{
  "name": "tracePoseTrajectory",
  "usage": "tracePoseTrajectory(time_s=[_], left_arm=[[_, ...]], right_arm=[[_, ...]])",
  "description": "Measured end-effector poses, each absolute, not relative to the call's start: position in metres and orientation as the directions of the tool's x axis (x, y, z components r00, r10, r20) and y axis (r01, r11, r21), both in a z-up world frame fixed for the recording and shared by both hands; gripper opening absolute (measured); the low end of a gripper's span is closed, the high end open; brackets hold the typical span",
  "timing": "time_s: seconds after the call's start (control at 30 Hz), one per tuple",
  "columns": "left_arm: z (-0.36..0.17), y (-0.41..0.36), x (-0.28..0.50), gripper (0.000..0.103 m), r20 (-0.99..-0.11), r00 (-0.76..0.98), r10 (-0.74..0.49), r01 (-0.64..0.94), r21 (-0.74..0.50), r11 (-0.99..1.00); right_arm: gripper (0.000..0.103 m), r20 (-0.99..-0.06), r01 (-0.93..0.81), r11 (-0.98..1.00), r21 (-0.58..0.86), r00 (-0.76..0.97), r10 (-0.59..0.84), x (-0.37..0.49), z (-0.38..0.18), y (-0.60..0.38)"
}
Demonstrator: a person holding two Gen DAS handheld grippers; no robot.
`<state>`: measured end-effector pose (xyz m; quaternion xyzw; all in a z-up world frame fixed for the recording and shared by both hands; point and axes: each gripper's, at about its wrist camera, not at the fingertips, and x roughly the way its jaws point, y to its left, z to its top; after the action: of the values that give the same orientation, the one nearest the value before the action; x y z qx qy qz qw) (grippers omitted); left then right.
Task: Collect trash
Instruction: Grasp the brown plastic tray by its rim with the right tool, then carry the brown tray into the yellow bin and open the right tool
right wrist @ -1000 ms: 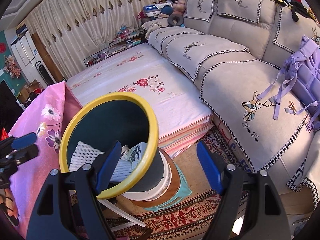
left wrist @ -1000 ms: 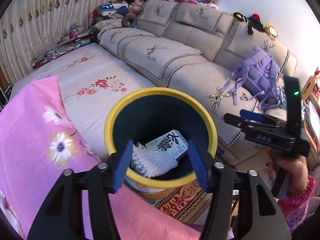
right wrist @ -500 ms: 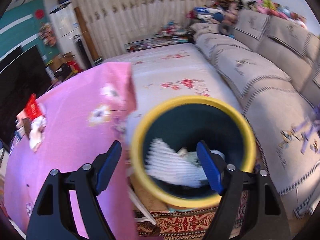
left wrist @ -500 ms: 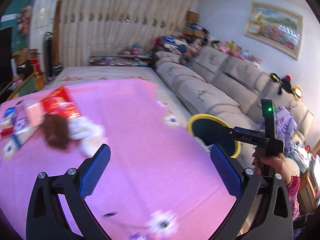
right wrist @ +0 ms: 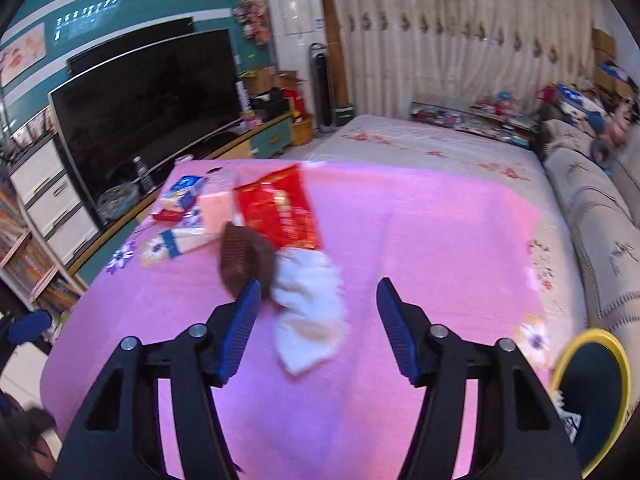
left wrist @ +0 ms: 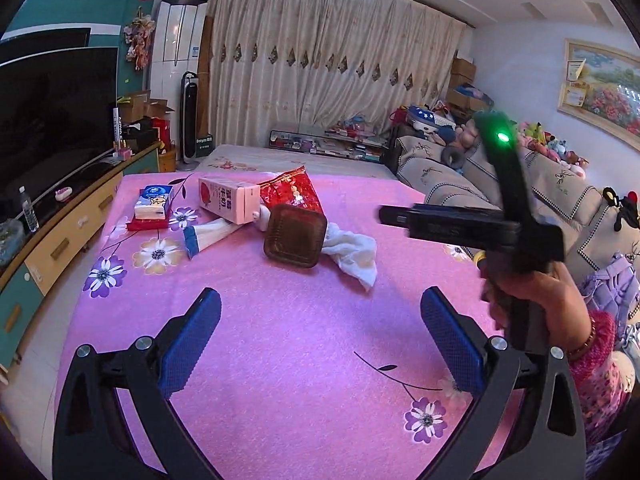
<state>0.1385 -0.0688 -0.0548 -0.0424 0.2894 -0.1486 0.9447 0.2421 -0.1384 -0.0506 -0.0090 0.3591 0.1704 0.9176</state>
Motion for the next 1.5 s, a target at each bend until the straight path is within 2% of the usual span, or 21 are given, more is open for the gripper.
tracePoseTrajectory(time_s=[0.27,0.43,0.47,0.53,0.6,0.7,1.07,1.27,1.5], left_arm=[[-0.059,-0.063,0.138,0.098,-0.535,0.785,-0.313,0.260,-0.174,0.950],[-0.064,-0.057,0.141,0.098,-0.537,0.783,-0.315,0.254,-0.186,0.949],[-0.063,-0.056,0.141,0.098,-0.537,0.782,-0.315,0.252,-0.190,0.949],[-0.065,-0.055,0.142,0.098,-0.538,0.781,-0.318,0.250,-0.198,0.948],[-0.067,-0.055,0.143,0.098,-0.542,0.777,-0.321,0.250,-0.203,0.947],[-0.068,-0.056,0.143,0.098,-0.544,0.773,-0.325,0.254,-0.204,0.945],[-0.067,-0.077,0.148,0.098,-0.550,0.758,-0.351,0.296,-0.189,0.936],[-0.068,-0.094,0.155,0.098,-0.559,0.743,-0.369,0.327,-0.177,0.928],[-0.072,-0.119,0.163,0.098,-0.577,0.723,-0.380,0.359,-0.158,0.920]], right_arm=[[0.052,-0.712,-0.324,0.946,-0.014,0.667,0.218,0.281,-0.072,-0.078],[0.048,-0.747,-0.309,0.951,-0.031,0.639,0.183,0.297,-0.088,-0.067],[0.045,-0.750,-0.306,0.951,-0.037,0.637,0.176,0.297,-0.090,-0.067],[0.030,-0.759,-0.301,0.953,-0.033,0.628,0.172,0.300,-0.095,-0.068],[0.011,-0.762,-0.291,0.957,-0.015,0.623,0.178,0.303,-0.097,-0.072],[0.006,-0.752,-0.288,0.957,0.015,0.628,0.201,0.302,-0.092,-0.077],[0.005,-0.646,-0.213,0.973,0.090,0.732,0.220,0.249,-0.039,-0.154],[0.005,-0.628,-0.019,0.995,0.097,0.775,0.076,0.214,-0.038,-0.251],[0.005,-0.676,0.244,0.964,0.108,0.729,-0.109,0.188,-0.067,-0.376]])
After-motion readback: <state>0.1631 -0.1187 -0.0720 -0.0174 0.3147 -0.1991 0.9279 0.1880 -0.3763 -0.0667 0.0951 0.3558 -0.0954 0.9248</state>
